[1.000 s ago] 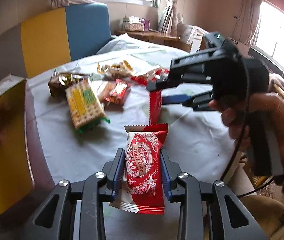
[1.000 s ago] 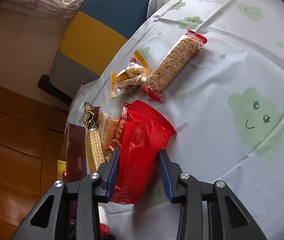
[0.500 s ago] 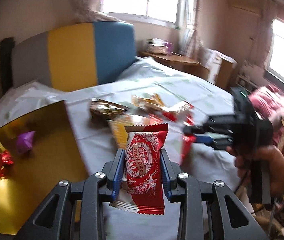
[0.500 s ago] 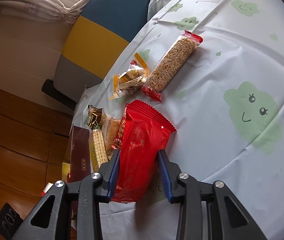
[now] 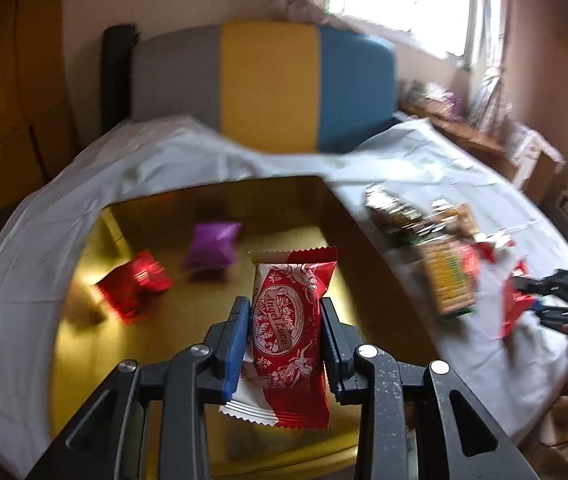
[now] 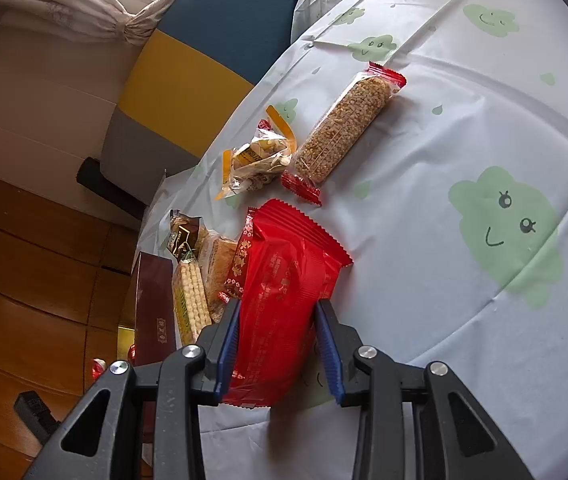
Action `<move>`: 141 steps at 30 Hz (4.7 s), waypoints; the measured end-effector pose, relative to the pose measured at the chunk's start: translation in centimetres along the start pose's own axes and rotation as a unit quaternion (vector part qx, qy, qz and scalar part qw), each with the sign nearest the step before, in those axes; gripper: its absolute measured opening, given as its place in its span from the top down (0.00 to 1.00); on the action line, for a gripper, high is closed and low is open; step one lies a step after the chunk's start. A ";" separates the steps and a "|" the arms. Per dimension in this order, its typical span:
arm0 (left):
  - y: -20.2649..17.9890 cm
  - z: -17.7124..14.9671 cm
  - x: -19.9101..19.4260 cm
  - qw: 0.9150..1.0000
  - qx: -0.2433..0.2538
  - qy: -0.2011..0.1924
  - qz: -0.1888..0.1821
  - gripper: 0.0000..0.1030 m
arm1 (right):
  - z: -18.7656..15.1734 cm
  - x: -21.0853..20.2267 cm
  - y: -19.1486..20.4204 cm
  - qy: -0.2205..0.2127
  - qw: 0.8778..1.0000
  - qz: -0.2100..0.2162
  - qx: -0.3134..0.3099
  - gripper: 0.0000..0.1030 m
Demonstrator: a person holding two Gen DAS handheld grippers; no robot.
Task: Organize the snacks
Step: 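Carry the red-and-white candy into the tray and release it while the right tool grasps the red bag, then lift the large red bag with the right tool and release it into the tray, then move both tools back toward the remaining snacks on the table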
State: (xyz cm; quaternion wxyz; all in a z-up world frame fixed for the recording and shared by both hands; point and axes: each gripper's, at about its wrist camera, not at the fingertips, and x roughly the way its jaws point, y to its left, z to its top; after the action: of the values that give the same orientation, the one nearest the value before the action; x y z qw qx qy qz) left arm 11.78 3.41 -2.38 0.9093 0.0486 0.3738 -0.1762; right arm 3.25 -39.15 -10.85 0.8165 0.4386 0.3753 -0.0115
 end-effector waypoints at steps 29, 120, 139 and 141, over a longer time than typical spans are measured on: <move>9.7 -1.6 2.4 0.985 -0.089 0.070 0.130 0.35 | -0.3 0.3 1.4 -0.009 0.999 -0.040 -0.006 0.64; 4.6 -4.0 -2.5 0.992 -0.086 0.041 0.082 0.19 | -5.7 12.8 24.8 0.070 0.942 -0.078 -0.320 0.61; -0.4 -4.1 -2.7 0.998 -0.045 0.030 0.044 0.09 | -2.0 5.0 8.6 -0.002 0.978 -0.152 -0.143 0.61; -1.1 -4.1 -2.6 0.998 -0.039 0.030 0.039 0.09 | -1.8 4.7 7.5 -0.004 0.978 -0.160 -0.134 0.61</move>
State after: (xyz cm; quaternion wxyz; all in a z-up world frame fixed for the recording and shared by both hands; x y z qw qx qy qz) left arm 6.92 4.06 -3.46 0.9050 0.0323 0.4055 -0.1245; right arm 8.17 -31.80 -9.08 0.8569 0.2590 0.4358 -0.0934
